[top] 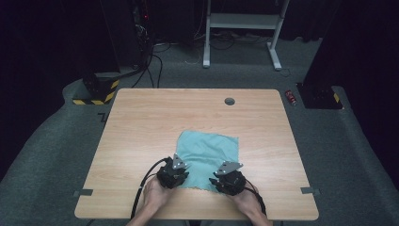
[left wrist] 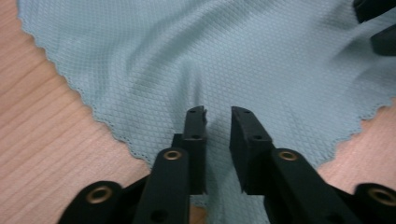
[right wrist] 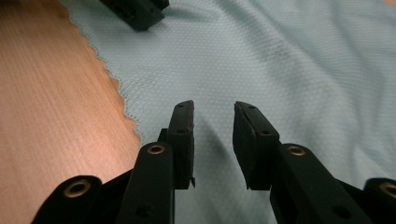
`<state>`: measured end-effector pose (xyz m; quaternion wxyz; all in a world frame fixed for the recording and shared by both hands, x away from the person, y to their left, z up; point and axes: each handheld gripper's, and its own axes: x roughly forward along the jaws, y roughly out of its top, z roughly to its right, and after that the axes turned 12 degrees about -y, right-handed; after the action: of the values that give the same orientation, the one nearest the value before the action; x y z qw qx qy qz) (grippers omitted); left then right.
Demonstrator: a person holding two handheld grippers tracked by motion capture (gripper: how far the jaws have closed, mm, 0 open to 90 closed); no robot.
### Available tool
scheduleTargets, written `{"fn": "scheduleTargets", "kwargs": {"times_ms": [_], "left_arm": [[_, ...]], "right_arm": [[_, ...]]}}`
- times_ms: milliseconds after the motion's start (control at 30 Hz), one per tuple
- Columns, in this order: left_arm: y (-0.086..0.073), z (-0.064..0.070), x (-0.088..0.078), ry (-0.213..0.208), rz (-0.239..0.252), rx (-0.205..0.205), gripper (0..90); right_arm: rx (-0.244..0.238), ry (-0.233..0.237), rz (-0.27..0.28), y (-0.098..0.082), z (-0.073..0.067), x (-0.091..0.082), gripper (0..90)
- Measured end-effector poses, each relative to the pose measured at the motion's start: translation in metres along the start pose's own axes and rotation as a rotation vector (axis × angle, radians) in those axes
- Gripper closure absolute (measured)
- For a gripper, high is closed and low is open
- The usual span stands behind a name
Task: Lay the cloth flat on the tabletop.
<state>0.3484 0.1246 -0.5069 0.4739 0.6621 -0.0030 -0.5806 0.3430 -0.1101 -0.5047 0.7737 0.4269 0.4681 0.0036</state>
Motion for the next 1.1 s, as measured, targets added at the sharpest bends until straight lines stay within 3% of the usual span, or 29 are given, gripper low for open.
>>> {"fn": "scheduleTargets", "kwargs": {"times_ms": [100, 233, 367, 533, 633, 700, 800, 1000, 1100], "left_arm": [[0.001, -0.003, 0.0, 0.003, -0.004, 0.003, 88.0], [0.0, -0.004, -0.001, -0.01, -0.001, 0.0, 89.7], [0.0, -0.005, -0.006, -0.037, 0.002, -0.008, 90.0], [-0.002, -0.007, -0.023, -0.074, 0.003, -0.014, 89.9], [-0.003, -0.011, -0.028, -0.059, 0.011, -0.015, 88.7], [-0.002, -0.016, -0.029, -0.046, 0.023, -0.036, 80.9], [0.004, -0.03, -0.026, -0.009, 0.044, -0.065, 73.9], [0.024, -0.066, -0.012, 0.068, 0.1, -0.146, 68.5], [0.032, -0.076, -0.005, 0.094, 0.102, -0.157, 66.3]], "right_arm": [[-0.04, 0.003, -0.013, 0.001, -0.005, 0.008, 76.7], [-0.06, 0.021, -0.01, 0.0, -0.009, 0.007, 89.3], [-0.066, 0.051, -0.022, 0.001, -0.007, 0.006, 90.0], [-0.064, 0.091, 0.001, 0.001, -0.009, -0.005, 90.0], [-0.078, 0.105, -0.005, 0.001, -0.01, -0.008, 88.4], [-0.05, 0.107, 0.008, 0.0, -0.006, -0.009, 82.4], [0.031, 0.069, 0.034, -0.002, 0.013, -0.013, 79.1], [0.188, -0.11, 0.007, -0.003, 0.066, -0.007, 79.1], [0.239, -0.164, 0.0, -0.001, 0.085, -0.001, 78.8]]}}
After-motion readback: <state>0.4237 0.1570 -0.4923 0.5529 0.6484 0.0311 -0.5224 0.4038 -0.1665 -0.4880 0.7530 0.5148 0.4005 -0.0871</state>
